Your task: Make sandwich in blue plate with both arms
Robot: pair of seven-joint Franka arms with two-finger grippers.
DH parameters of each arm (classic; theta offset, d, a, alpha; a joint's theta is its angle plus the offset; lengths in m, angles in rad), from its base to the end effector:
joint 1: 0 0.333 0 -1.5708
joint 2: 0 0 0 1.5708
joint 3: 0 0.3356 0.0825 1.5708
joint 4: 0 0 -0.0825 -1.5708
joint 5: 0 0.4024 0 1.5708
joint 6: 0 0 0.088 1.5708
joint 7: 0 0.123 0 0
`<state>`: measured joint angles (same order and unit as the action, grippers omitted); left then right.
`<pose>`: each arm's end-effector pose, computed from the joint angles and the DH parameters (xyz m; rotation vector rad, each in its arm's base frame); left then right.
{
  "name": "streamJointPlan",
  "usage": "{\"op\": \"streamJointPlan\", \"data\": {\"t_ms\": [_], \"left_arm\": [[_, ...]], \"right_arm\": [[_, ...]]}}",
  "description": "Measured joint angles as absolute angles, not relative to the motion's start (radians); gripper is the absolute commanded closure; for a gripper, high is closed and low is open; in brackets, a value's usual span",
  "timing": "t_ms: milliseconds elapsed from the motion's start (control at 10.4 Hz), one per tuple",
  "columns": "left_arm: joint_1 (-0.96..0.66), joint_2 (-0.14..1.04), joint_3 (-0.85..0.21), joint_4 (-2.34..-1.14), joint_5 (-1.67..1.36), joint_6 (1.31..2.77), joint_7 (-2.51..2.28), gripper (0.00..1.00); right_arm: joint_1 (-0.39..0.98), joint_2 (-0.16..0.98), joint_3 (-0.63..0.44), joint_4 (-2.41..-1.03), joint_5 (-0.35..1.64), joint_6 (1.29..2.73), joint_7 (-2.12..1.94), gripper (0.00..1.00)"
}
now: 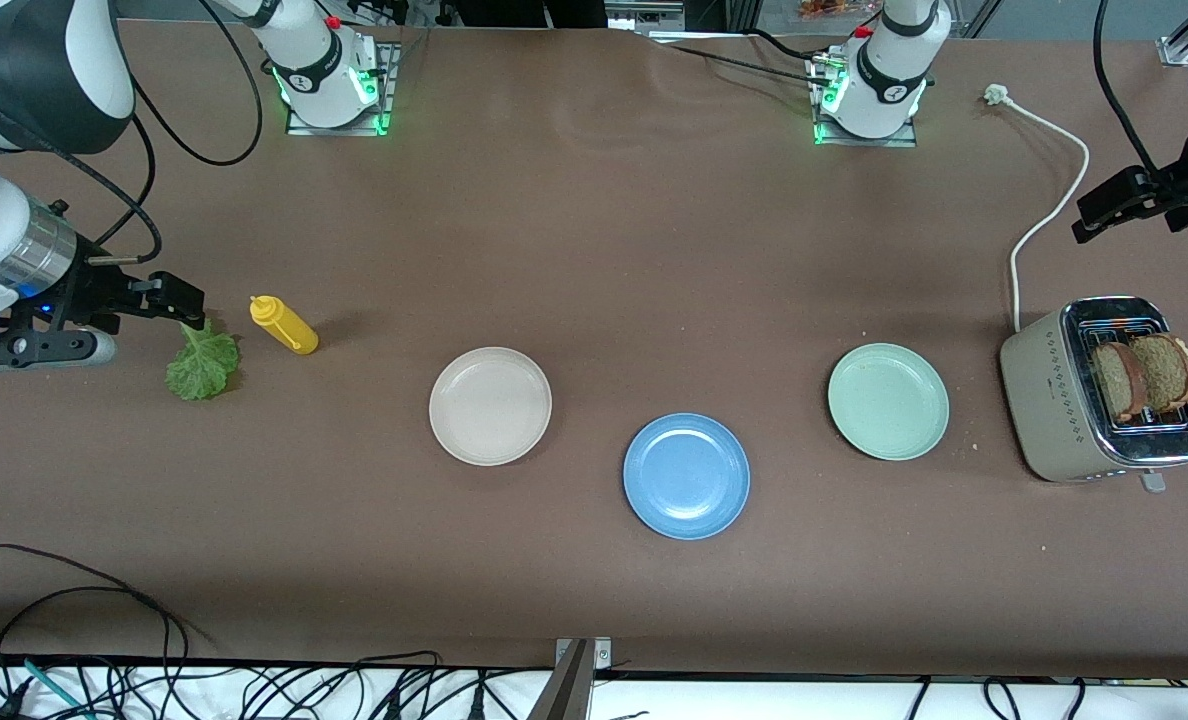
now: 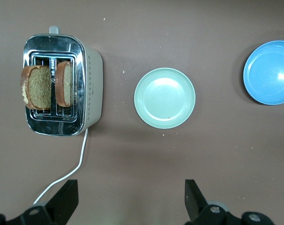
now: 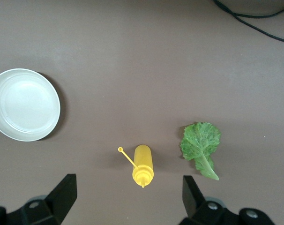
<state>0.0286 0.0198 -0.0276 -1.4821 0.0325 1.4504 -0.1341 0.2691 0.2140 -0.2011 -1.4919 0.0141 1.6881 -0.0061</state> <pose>0.5664 0.0051 0.6496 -3.0981 -0.2144 0.0765 0.6442 0.0575 0.5489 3.1104 0.1191 -0.0196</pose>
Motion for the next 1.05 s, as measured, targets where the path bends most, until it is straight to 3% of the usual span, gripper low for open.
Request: {"op": "streamJointPlan", "data": {"t_ms": [1054], "left_arm": [[0.03, 0.059, -0.028, -1.486, 0.032, 1.468, -0.134, 0.0]], "right_arm": [[0.269, 0.214, -0.201, -1.491, 0.014, 1.688, -0.006, 0.0]]}}
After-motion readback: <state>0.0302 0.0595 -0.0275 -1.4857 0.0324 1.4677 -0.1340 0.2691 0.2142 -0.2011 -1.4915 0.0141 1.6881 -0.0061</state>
